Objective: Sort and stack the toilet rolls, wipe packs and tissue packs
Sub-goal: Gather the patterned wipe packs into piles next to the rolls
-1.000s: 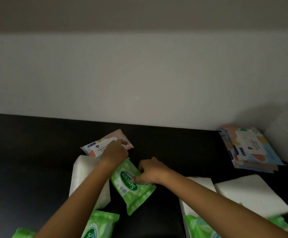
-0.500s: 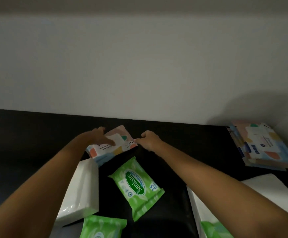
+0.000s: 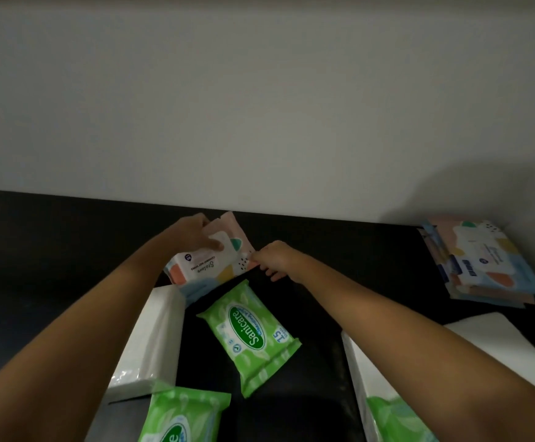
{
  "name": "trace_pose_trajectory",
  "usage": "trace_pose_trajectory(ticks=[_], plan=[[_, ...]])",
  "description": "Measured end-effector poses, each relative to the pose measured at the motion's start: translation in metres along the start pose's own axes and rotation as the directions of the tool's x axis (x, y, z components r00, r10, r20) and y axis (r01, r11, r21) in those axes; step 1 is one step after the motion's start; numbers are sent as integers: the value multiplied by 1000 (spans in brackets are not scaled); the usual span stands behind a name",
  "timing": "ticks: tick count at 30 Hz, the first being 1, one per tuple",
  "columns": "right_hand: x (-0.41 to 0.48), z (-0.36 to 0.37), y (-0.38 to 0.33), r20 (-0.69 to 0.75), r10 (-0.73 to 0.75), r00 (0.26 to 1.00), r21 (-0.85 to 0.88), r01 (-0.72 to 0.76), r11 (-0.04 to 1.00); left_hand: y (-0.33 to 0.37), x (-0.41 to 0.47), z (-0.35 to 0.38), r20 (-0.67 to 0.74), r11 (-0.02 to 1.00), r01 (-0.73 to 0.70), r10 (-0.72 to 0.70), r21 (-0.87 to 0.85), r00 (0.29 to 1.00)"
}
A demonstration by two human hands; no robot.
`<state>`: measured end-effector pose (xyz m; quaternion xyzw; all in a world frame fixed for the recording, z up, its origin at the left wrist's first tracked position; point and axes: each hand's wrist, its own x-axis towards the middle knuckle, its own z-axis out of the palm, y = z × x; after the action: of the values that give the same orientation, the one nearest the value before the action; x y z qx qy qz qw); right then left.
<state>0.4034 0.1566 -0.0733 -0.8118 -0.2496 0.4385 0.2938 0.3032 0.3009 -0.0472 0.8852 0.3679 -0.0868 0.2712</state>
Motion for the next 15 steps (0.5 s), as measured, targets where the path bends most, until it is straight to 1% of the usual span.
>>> trace_pose_trajectory(ticks=[3,7,8,10,11,12,14,15], plan=[[-18,-16,8,16,-19,1000,98,17,995,18,-10,-3,-91,995,-79,73,-65,993],[-38,-39,22,-63,-55,996,210,67,975,55,-29,-5,-288,973,-201,162,-111,944],[-43,-46,25,-84,-63,995,242,81,967,66,-32,-4,-335,962,-230,170,-146,927],[-54,-58,35,-124,-73,990,281,105,954,91,-37,4,-384,911,-272,143,-308,912],[-60,-64,41,-143,-73,987,287,112,951,103,-39,9,-375,859,-278,110,-430,921],[-65,-71,47,-159,-75,984,293,120,948,114,-40,15,-337,780,-263,71,-568,939],[-75,-86,61,-183,-76,980,346,137,928,135,-39,31,-192,576,-154,-6,-803,981],[-80,-93,68,-196,-73,978,390,146,909,143,-38,40,-125,497,-94,-30,-863,992]])
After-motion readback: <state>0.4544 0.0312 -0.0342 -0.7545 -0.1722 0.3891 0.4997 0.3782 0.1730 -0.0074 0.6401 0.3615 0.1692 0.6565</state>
